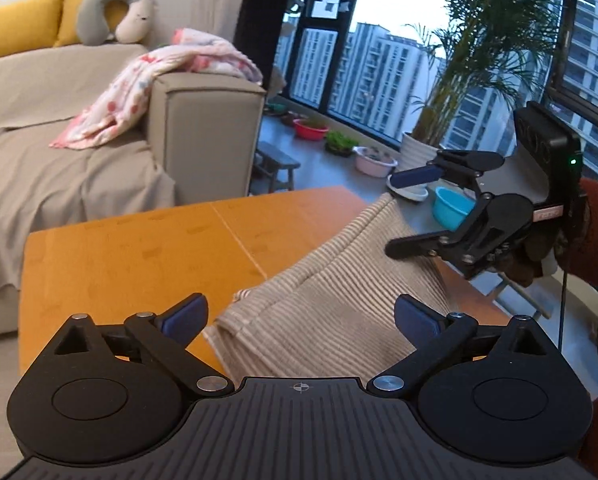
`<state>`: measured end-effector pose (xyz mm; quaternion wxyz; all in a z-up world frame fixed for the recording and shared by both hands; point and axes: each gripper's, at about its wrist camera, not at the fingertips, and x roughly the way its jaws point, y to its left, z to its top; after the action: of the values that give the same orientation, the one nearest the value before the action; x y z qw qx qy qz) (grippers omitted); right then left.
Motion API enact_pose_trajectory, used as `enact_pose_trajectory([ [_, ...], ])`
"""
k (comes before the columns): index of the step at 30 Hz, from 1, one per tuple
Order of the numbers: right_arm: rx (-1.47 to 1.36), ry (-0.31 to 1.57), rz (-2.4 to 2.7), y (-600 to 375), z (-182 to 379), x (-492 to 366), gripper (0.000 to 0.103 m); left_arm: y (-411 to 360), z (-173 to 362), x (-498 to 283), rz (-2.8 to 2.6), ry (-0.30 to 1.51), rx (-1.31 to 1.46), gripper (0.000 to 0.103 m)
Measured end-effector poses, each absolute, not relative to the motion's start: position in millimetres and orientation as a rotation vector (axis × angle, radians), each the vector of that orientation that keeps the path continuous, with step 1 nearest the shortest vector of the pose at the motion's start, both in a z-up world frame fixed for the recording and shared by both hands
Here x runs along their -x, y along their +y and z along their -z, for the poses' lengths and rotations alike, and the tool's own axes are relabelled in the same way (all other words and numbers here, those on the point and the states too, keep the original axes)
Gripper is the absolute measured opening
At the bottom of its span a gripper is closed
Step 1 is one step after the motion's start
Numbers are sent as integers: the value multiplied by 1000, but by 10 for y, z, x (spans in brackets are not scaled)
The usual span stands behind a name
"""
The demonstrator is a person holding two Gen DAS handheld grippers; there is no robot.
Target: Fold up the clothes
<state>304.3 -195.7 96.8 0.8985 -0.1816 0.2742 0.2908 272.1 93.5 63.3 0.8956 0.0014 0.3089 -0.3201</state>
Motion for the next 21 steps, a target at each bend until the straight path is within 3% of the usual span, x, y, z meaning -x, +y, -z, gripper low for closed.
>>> enact_pose_trajectory([
  [4, 443, 648, -439, -1891, -555, -3237, 103, 786, -446, -2906, 591, 697, -92, 102],
  [8, 329, 650, -394, -2013, -487, -3238, 103, 740, -217, -3195, 532, 773, -111, 103],
  [14, -80, 793, -448, -2543, -727, -2811, 103, 779, -295, -3133, 519, 747, -112, 103],
  [21, -423, 956, -542, -2687, -481, -2288, 103, 877, -581, -3062, 642, 666, -12, 103],
])
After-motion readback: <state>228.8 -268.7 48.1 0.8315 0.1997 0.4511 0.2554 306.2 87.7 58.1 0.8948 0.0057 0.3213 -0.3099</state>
